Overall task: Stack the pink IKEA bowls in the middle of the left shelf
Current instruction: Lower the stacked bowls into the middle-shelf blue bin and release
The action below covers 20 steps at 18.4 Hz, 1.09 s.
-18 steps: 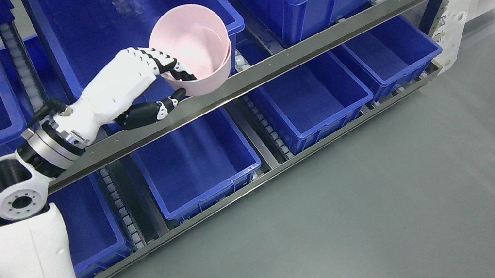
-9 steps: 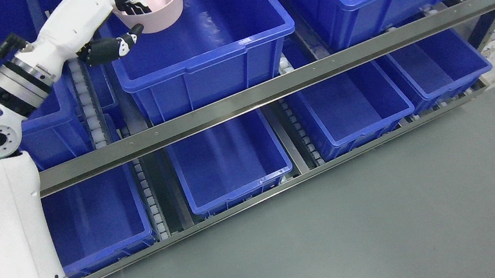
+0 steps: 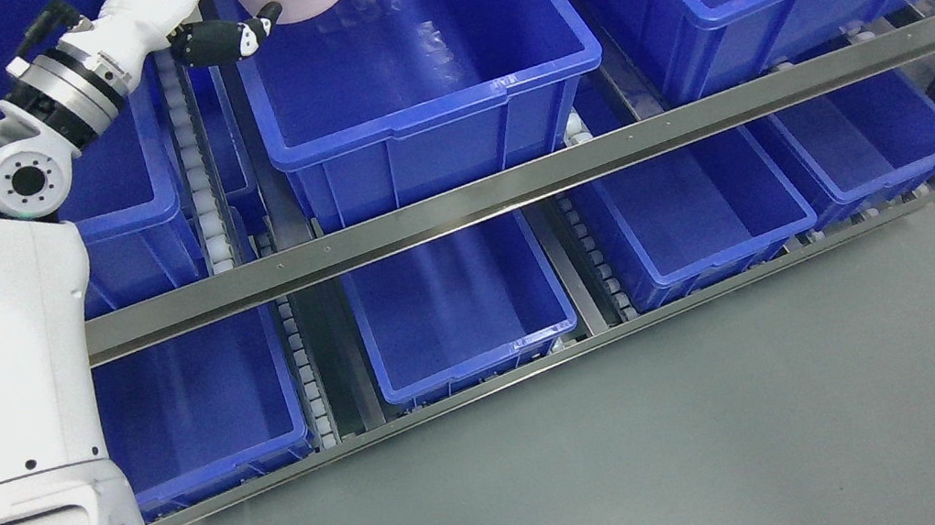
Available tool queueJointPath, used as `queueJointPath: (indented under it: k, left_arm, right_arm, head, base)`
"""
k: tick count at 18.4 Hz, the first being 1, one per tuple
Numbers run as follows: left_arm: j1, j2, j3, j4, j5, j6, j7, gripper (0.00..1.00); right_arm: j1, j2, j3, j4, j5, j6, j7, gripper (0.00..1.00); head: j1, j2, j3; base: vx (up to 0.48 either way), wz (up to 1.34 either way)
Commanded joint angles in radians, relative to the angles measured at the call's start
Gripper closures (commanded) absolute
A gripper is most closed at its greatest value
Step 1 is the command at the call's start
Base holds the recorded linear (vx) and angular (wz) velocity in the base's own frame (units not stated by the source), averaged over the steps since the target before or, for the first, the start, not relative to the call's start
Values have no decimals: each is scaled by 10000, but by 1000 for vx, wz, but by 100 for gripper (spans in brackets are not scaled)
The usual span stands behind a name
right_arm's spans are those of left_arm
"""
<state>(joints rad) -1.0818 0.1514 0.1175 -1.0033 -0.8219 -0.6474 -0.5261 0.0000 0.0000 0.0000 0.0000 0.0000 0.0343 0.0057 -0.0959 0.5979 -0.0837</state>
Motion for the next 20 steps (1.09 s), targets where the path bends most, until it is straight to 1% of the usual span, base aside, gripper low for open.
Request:
queueJointPath:
  k: [1,4,5,7,10,14,17,20]
  left_arm:
    - [-991,-547,-1710,3188,-111,47,106,96]
    - [-1697,-548,-2599,4920,-111,428,1024,96]
    - [-1881,-502,-2738,5396,-111,704,1361,96]
    - [-2051,-426,-2755,5920,-126,1225,1563,96]
    - [-2052,-180,-2740,5953,-111,1581,1884,96]
    - [-2067,-179,-2709,5984,-111,1856,2162,93]
    - [-2052,-348,-2754,5984,-19,1934,2071,86]
    - [-2052,-838,-2740,5984,43,1934,2039,84]
  right_arm:
    - [292,-175,-107,-337,0,10,4,0]
    - [292,-175,-107,-337,0,-6,4,0]
    - [292,-175,-107,-337,0,9,4,0]
    - [292,-175,-107,-337,0,9,4,0]
    - [292,-175,-122,-337,0,-6,4,0]
    - [292,-175,-107,-337,0,9,4,0]
    - [292,-175,-107,-337,0,10,4,0]
    - [292,-175,-107,-337,0,-6,4,0]
  head:
    - [0,0,0]
    - [0,-1,0]
    - [0,-1,0]
    - [0,-1,0]
    - [0,-1,0]
    - [0,-2,0]
    - [0,-1,0]
    - [0,-1,0]
  base:
    - [-13,-89]
    - [-15,-41]
    - [-13,-3]
    - [0,0]
    - [0,0]
    - [0,0]
    - [0,0]
    - [0,0]
